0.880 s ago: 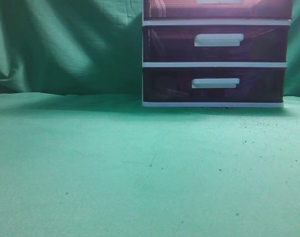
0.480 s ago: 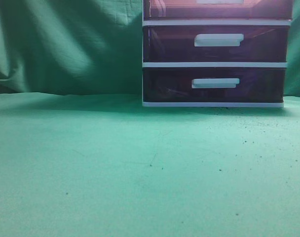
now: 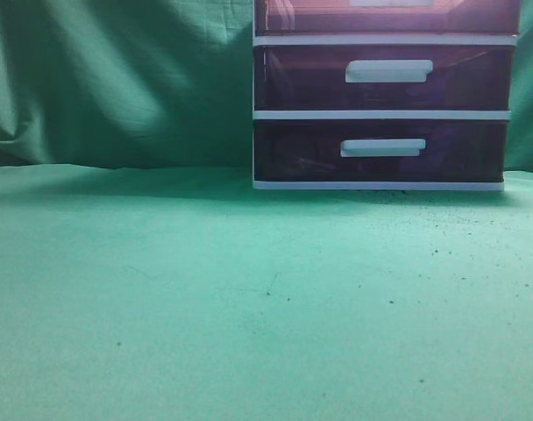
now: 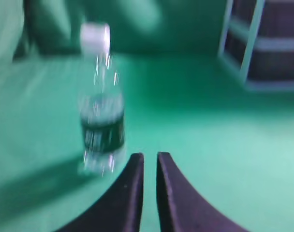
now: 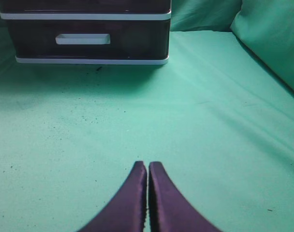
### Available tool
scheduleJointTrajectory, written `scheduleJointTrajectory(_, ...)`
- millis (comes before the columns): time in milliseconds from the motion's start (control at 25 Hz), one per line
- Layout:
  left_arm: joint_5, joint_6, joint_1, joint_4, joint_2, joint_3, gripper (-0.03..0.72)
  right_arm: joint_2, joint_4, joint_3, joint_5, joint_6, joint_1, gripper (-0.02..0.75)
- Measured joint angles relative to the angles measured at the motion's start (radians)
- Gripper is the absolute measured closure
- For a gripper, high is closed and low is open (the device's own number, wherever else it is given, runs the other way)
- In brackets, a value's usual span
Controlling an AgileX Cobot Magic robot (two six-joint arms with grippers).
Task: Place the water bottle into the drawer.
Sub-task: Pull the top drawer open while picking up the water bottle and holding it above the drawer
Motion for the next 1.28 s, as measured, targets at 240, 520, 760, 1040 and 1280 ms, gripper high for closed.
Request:
scheduleJointTrajectory(240,-0.331,-0.002,0.0,-0.013,0.0,0.0,0.624,0.0,0.0,0.0,0.0,0.002,0.0,0.738)
scheduleJointTrajectory(520,-0.361,-0.22,0.0,-0.03,0.002,-0.042,0.624,0.0,0.0,0.0,0.0,0.002,0.0,0.738)
scheduleJointTrajectory(760,-0.006,-0.319,0.0,-0.01,0.168,-0.241,0.624,0.0,0.0,0.0,0.0,0.002,0.0,0.738)
scheduleJointTrajectory(1040,0.007,-0.312,0.0,0.097,0.354,-0.3,0.624,0.0,0.0,0.0,0.0,0.002,0.0,0.738)
scheduleJointTrajectory(1280,0.041,-0.312,0.0,0.167,0.58,-0.354,0.36,0.0,0.0,0.0,0.0,0.002,0.0,0.738)
